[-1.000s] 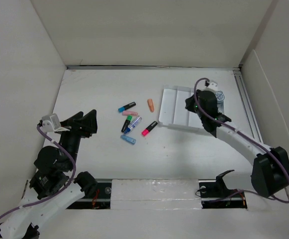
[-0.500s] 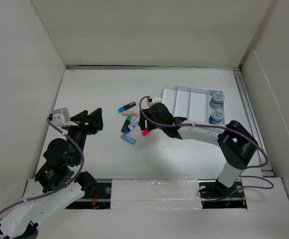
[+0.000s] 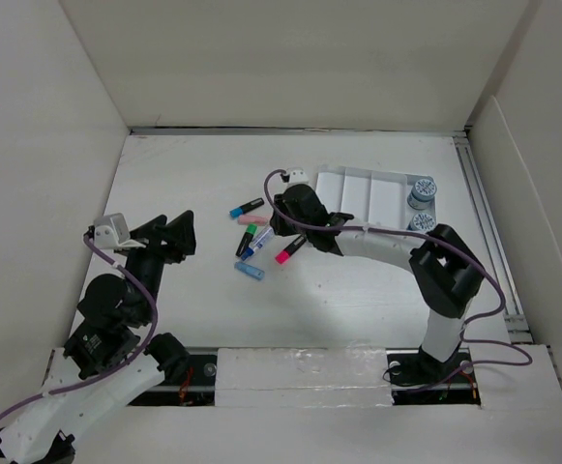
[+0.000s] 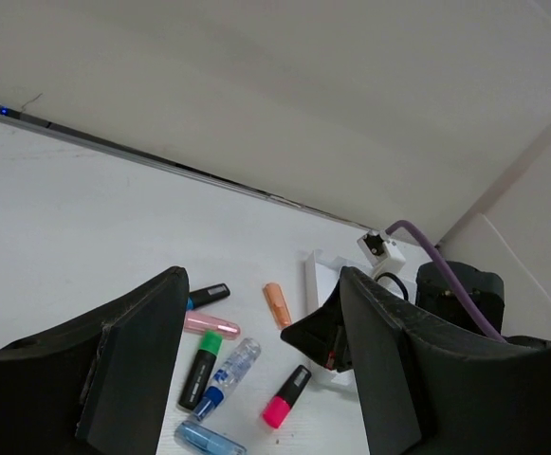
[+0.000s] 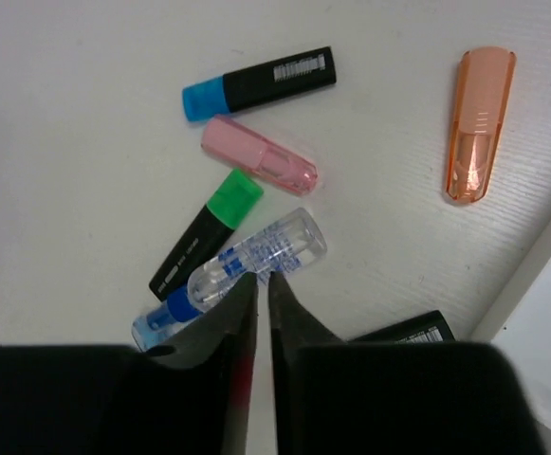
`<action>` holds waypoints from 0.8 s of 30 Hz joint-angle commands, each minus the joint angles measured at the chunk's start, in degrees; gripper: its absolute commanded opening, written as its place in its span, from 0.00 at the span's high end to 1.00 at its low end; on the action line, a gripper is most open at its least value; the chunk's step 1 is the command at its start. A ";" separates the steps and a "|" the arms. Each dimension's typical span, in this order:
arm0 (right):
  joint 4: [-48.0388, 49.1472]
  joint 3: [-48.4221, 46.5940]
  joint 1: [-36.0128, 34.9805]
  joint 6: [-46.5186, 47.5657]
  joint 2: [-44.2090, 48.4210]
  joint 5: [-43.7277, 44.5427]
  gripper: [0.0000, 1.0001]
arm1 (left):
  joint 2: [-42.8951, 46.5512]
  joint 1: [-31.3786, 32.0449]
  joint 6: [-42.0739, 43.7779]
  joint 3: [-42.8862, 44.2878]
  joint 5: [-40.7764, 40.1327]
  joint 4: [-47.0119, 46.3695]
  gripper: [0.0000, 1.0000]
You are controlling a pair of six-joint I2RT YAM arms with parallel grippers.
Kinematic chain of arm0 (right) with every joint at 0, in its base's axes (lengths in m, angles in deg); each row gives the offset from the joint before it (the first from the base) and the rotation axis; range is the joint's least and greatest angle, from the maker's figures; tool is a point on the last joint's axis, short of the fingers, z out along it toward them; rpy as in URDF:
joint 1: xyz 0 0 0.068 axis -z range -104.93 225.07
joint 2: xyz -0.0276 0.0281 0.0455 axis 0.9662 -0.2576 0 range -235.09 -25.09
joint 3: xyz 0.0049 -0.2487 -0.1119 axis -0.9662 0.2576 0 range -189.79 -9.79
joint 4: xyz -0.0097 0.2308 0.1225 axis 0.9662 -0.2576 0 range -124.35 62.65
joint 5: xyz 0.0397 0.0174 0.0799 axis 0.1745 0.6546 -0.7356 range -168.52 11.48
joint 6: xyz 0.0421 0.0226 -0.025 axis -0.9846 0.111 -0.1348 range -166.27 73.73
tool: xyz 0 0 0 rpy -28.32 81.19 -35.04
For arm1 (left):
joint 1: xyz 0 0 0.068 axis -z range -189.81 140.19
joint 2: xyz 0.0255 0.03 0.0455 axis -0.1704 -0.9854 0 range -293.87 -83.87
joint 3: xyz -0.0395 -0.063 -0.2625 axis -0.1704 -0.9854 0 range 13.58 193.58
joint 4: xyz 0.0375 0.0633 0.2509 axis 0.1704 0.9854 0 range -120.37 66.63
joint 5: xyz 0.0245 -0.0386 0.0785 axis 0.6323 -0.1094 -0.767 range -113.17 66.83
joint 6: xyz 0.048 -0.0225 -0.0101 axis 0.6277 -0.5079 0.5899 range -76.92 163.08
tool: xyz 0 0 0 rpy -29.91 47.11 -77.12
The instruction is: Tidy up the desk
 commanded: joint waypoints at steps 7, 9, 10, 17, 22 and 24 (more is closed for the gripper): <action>-5.10 -6.40 3.89 0.42 -2.89 7.36 0.94 | 1.36 -0.11 0.80 -0.36 -0.04 -2.05 0.39; -8.50 -10.52 6.77 0.50 -4.90 5.79 0.66 | 1.10 -0.11 0.71 -0.09 0.22 -1.70 0.39; -9.39 -12.62 7.92 0.50 -6.92 5.35 0.54 | 1.36 -0.11 0.71 0.08 0.31 -1.79 0.39; -10.10 -15.80 9.96 0.59 -13.25 3.58 0.45 | 2.06 -0.11 0.80 -0.09 0.22 -1.70 0.39; -12.13 -20.54 11.19 1.38 -15.99 2.53 0.45 | 1.71 -0.11 0.80 -0.27 0.57 -1.97 0.39; -12.57 -20.73 11.19 2.08 -15.64 2.97 0.46 | 1.62 -0.11 0.89 -0.18 0.57 -2.05 0.39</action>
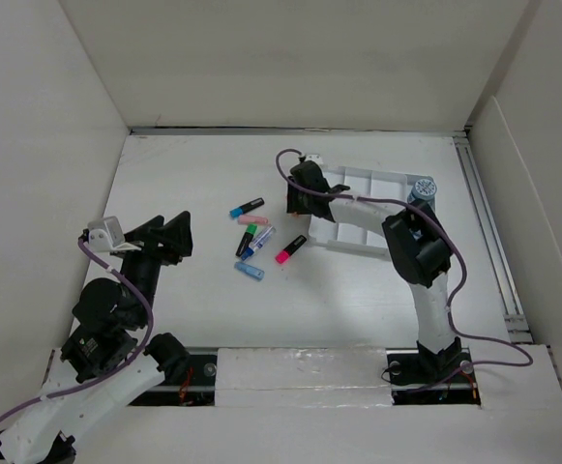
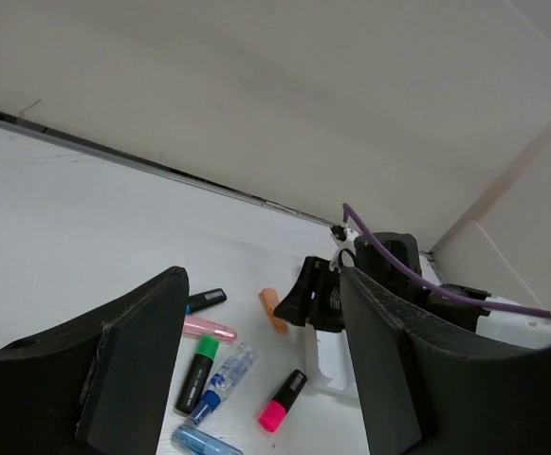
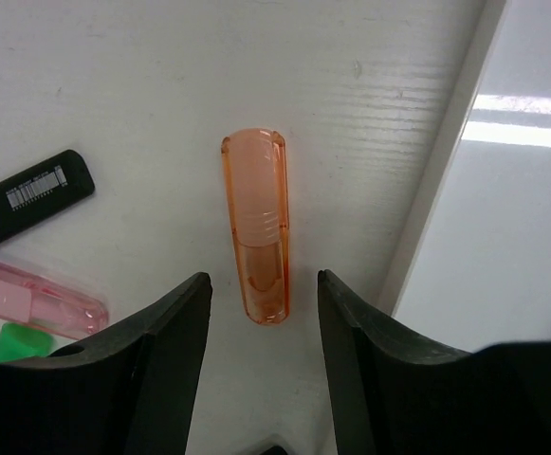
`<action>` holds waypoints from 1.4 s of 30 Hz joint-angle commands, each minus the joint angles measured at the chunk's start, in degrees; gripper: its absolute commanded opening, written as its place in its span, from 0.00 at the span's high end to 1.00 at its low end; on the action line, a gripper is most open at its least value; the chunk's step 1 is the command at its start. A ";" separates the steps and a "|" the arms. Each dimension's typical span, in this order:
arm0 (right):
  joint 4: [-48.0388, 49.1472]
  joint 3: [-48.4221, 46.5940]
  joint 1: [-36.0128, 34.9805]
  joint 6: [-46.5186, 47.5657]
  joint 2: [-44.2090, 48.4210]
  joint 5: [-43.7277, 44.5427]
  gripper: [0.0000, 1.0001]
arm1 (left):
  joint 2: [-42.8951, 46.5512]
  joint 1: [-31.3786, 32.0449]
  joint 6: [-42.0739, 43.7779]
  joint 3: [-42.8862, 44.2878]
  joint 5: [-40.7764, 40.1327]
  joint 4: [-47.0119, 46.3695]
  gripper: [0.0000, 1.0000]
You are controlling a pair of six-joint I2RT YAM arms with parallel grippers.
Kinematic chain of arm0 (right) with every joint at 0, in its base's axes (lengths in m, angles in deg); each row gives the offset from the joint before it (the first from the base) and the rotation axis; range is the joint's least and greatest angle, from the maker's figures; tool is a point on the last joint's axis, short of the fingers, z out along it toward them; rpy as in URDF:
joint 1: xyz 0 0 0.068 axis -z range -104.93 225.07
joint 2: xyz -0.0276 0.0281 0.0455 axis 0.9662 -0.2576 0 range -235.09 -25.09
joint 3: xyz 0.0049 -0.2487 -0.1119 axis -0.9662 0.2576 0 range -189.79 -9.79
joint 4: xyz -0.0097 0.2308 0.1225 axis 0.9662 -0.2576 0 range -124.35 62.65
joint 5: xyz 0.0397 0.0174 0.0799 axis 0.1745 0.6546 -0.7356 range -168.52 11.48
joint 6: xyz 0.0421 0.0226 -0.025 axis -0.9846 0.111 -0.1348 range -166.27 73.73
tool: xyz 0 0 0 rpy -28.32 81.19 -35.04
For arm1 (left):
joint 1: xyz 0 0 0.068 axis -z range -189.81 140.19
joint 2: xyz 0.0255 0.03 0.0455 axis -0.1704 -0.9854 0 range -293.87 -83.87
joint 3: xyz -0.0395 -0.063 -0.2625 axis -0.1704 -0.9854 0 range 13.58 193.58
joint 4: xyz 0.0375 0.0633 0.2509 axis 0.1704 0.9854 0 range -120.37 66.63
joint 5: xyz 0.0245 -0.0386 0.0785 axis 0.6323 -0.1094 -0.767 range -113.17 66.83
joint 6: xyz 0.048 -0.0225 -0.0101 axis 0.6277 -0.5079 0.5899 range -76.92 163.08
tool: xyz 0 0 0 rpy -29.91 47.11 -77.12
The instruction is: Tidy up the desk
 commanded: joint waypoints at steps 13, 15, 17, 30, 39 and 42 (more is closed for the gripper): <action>3.61 7.52 -13.61 -0.87 9.28 -1.36 0.88 | 0.29 -0.11 0.93 -0.44 -0.30 -2.12 0.39; 3.87 8.05 -14.15 -2.62 9.19 -2.93 0.46 | 0.38 -0.11 0.93 -0.53 -0.57 -2.12 0.39; 4.05 7.70 -14.68 -3.07 8.58 -4.08 0.29 | 0.29 -0.11 0.85 -0.18 -0.13 -1.94 0.39; 2.03 0.41 -13.37 -7.64 1.63 -3.38 0.18 | 0.73 -0.11 0.76 -0.09 0.40 -1.85 0.39; 0.18 2.42 -13.36 -8.26 0.75 0.57 0.34 | 1.08 -0.11 0.85 -0.36 0.40 -2.12 0.39; 0.10 3.74 -12.84 -8.26 0.58 1.27 0.47 | 0.99 -0.11 0.84 -0.18 0.75 -2.03 0.39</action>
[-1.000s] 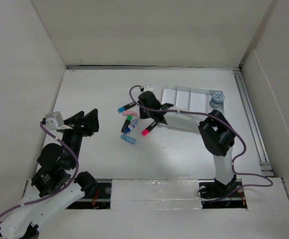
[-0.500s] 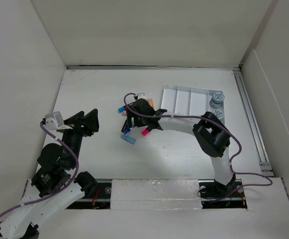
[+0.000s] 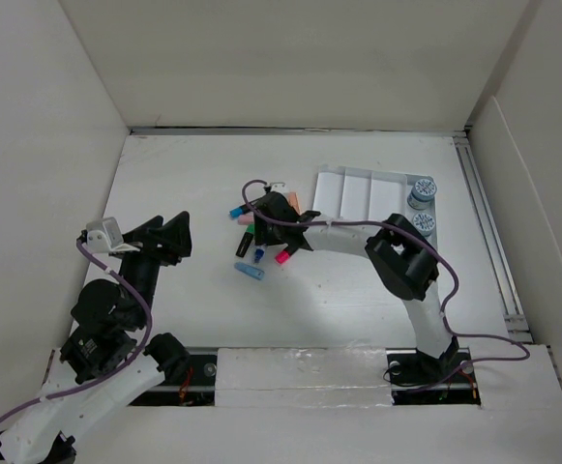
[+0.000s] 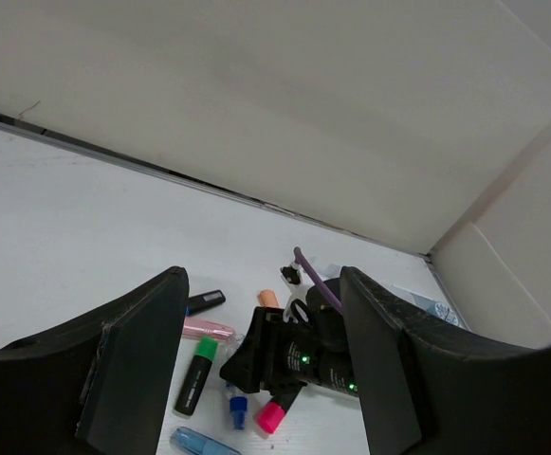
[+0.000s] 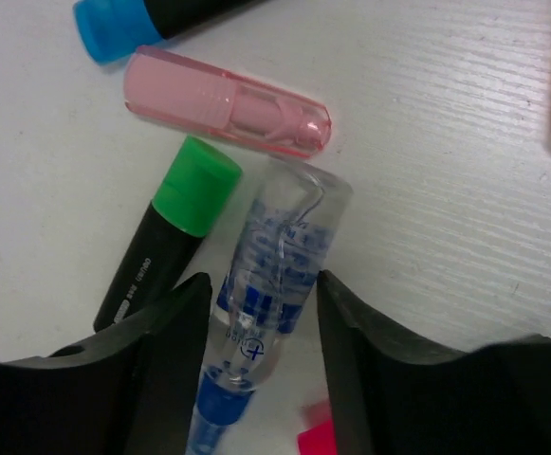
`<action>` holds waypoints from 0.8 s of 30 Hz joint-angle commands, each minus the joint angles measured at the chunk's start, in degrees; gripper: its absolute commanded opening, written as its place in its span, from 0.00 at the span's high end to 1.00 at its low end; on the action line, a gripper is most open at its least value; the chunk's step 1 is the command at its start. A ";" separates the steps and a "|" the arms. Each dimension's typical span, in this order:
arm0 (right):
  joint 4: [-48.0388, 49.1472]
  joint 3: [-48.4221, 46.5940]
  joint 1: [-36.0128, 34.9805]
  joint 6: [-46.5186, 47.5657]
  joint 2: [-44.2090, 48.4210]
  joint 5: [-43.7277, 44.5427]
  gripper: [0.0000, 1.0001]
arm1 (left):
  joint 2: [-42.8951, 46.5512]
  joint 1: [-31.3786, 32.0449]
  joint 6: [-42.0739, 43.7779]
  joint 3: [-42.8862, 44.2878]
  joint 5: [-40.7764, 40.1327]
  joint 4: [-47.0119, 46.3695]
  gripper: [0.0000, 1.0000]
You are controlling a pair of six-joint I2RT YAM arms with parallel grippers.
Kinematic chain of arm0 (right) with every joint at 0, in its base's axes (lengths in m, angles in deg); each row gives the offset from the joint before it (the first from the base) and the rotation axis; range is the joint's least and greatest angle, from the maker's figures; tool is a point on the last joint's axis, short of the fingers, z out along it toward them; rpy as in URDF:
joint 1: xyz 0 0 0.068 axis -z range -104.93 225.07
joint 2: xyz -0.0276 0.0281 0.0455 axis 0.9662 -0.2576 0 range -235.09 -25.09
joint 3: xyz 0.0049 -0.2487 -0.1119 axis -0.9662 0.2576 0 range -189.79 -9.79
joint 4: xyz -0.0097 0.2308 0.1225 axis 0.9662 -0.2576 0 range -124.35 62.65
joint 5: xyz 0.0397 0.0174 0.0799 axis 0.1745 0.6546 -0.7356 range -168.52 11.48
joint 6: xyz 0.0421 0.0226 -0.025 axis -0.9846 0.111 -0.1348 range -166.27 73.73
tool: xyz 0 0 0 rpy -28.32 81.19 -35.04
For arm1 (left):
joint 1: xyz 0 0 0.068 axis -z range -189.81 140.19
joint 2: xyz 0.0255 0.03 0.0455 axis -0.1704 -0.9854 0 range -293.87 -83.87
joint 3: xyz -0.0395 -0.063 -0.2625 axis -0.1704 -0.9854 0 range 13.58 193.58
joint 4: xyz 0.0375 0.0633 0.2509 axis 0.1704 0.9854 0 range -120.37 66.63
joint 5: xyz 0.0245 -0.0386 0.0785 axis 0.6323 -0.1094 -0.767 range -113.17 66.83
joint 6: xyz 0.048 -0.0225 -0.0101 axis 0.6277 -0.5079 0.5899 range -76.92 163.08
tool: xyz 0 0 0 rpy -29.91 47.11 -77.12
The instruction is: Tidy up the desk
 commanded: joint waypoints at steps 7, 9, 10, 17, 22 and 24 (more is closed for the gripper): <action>1.52 0.53 0.63 -1.53 1.38 -1.72 0.74 | 0.16 -0.09 0.76 -0.27 0.62 -1.94 0.39; 4.14 2.01 1.24 -2.76 2.96 -4.25 0.79 | -0.02 -0.09 0.76 -0.36 0.36 -1.94 0.39; 5.29 2.72 1.94 -3.29 5.06 -5.23 0.80 | -0.02 -0.09 0.67 -0.10 0.53 -1.86 0.39; 19.09 13.53 9.67 -7.69 19.65 -12.88 0.82 | 0.07 -0.09 0.58 -0.01 0.62 -1.68 0.39; 16.64 15.73 16.70 -6.11 23.10 -10.16 0.81 | 0.43 -0.09 0.58 -0.27 0.62 -1.94 0.39; 15.94 16.52 20.13 -5.23 22.93 -9.20 0.81 | 0.60 -0.09 0.58 -0.09 1.06 -1.77 0.39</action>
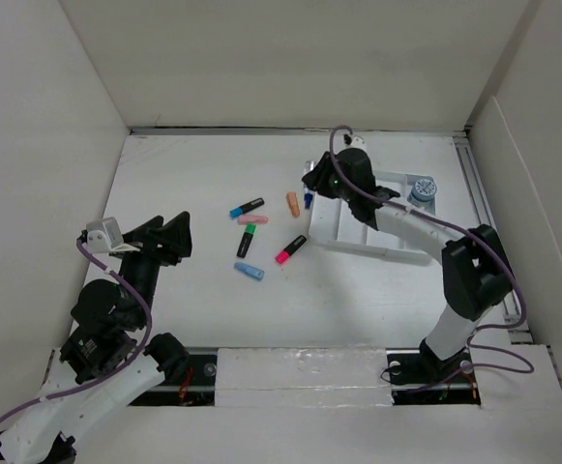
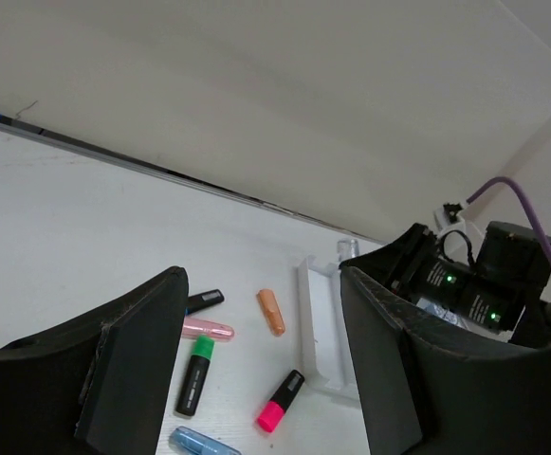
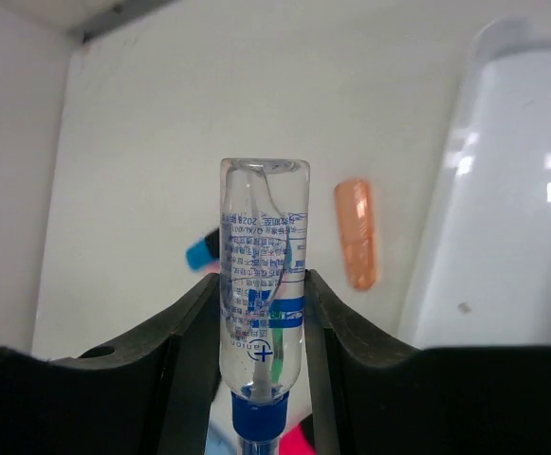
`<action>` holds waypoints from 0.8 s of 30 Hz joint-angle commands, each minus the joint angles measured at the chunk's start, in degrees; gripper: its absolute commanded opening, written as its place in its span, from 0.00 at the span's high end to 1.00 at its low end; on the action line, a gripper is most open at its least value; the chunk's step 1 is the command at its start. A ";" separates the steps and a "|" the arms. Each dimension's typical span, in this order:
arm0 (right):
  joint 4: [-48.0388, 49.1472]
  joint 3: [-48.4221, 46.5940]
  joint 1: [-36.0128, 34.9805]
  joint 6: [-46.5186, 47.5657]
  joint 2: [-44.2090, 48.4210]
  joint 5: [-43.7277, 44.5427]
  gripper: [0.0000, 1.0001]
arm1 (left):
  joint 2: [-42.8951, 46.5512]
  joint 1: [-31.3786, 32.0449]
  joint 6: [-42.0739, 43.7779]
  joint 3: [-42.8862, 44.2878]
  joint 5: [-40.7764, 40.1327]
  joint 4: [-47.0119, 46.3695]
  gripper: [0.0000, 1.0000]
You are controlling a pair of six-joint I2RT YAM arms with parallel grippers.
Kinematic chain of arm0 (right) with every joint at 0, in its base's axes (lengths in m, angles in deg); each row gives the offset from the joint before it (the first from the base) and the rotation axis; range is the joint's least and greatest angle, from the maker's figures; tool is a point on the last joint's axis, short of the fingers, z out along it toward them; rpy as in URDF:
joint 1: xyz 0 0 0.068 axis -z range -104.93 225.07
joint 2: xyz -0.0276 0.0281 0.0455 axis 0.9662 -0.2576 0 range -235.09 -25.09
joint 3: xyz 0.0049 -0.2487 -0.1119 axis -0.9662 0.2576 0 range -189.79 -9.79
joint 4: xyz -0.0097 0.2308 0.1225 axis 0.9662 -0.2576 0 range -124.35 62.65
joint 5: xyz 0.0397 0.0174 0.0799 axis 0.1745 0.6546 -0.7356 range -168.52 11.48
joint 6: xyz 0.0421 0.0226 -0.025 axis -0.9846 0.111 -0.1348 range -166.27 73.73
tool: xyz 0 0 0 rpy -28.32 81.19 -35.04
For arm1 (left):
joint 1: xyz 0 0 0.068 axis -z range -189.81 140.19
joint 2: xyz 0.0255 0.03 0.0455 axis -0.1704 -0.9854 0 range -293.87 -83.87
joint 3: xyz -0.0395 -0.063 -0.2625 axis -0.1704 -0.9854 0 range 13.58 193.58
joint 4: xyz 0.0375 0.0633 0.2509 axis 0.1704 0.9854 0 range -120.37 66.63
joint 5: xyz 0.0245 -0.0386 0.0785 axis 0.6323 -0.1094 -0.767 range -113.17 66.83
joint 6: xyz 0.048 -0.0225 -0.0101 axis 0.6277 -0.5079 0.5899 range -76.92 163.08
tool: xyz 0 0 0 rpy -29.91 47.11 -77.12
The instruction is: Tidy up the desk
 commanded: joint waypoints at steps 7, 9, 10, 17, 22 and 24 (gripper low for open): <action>-0.93 0.11 9.02 2.34 -4.37 2.47 0.80 | 0.29 -0.11 0.58 -0.18 0.97 -1.79 0.39; -2.25 -0.60 9.64 2.43 -5.25 2.29 0.79 | 0.12 -0.11 0.76 -0.27 0.80 -2.14 0.39; -2.25 -0.69 9.64 2.61 -5.95 2.38 0.77 | -0.06 -0.11 0.76 -0.18 0.62 -1.88 0.39; -2.16 -0.95 10.17 3.22 -5.35 2.73 0.26 | -0.41 -0.11 0.85 -0.18 0.53 -2.05 0.39; 0.12 0.01 5.52 5.07 -2.45 6.33 0.52 | -0.41 -0.11 0.93 -0.62 0.09 -2.40 0.39; 2.31 -0.51 1.67 7.51 -3.32 8.25 0.94 | -0.67 -0.11 0.93 -0.27 0.27 -2.14 0.39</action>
